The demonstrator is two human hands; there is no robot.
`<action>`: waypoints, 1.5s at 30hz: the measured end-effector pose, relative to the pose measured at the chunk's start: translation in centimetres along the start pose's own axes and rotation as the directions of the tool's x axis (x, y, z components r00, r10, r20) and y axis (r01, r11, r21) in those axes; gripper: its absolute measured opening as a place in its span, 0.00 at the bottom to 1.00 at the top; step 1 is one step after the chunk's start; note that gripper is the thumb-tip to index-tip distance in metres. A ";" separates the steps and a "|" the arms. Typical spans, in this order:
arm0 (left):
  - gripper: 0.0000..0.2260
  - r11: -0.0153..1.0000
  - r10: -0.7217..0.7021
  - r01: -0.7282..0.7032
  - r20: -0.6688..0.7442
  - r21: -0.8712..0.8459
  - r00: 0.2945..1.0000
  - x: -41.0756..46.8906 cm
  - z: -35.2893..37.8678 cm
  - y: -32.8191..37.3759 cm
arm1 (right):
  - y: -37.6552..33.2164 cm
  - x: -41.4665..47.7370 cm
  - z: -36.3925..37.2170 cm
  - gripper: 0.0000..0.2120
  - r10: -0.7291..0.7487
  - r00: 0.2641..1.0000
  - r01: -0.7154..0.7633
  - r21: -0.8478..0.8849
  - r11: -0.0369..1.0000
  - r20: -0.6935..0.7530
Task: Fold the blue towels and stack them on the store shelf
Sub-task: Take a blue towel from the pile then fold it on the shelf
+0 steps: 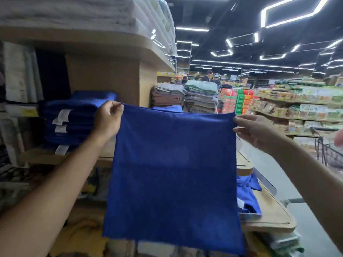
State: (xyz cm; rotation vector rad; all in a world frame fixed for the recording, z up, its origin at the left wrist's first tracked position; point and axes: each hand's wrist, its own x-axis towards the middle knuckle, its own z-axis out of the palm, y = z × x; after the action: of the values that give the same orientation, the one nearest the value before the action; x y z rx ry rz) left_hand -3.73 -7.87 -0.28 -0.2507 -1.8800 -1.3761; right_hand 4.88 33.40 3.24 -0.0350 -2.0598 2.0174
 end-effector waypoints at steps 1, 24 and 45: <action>0.04 0.999 -0.038 0.038 0.008 -0.011 0.999 0.5 0.5 -0.4 | 0.3 0.6 0.1 0.03 0.016 1.000 -0.016 -0.010 1.000 0.002; 0.09 0.854 -0.457 0.487 0.184 -0.182 0.870 8.0 6.7 1.3 | 0.3 12.2 1.3 0.08 0.018 0.998 -0.023 -0.083 0.996 -0.065; 0.20 0.999 -0.013 -0.016 0.544 0.049 0.839 -6.0 -7.2 3.2 | 2.1 -4.8 -6.0 0.22 -0.002 0.833 0.353 -0.528 0.773 0.553</action>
State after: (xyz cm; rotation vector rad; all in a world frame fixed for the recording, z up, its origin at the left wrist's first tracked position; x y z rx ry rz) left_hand 5.53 -11.27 -1.21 -0.6793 -2.3721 -1.3418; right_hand 10.35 38.43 0.43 0.6515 -2.8441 1.2272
